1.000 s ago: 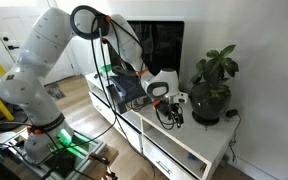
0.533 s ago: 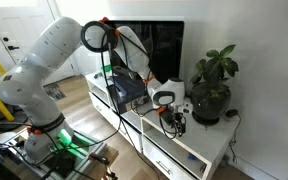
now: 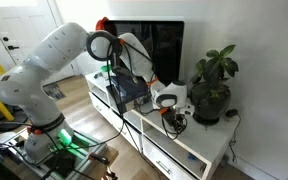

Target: Remove the lid from the plastic bowl, put it on the table, put the sunglasses inside the bowl and then cover the bowl with the plastic lid

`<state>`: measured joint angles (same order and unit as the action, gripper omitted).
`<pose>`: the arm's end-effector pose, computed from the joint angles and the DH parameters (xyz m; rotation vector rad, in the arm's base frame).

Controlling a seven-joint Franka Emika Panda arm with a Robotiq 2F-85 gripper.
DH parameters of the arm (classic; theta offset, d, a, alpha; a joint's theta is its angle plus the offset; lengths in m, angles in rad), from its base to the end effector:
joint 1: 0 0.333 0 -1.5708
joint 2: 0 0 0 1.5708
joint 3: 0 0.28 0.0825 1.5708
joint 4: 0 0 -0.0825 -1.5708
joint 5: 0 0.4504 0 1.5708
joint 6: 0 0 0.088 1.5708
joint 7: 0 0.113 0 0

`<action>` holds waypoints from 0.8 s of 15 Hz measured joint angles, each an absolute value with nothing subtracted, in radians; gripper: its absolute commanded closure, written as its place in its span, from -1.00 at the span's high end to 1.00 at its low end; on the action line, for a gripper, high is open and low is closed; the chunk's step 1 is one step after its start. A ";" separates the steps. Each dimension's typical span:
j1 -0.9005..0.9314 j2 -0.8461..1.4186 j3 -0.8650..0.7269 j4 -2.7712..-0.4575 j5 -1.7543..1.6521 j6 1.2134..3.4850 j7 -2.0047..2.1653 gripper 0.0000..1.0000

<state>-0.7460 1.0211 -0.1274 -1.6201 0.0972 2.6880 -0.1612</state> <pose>0.4246 -0.5135 -0.0505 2.8551 -1.0994 0.0288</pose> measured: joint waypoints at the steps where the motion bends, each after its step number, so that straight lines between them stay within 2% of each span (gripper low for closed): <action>1: -0.747 1.023 -0.127 -1.612 0.098 2.682 -0.160 -0.97; 12: -0.727 0.934 -0.138 -1.612 0.095 2.598 -0.148 -0.97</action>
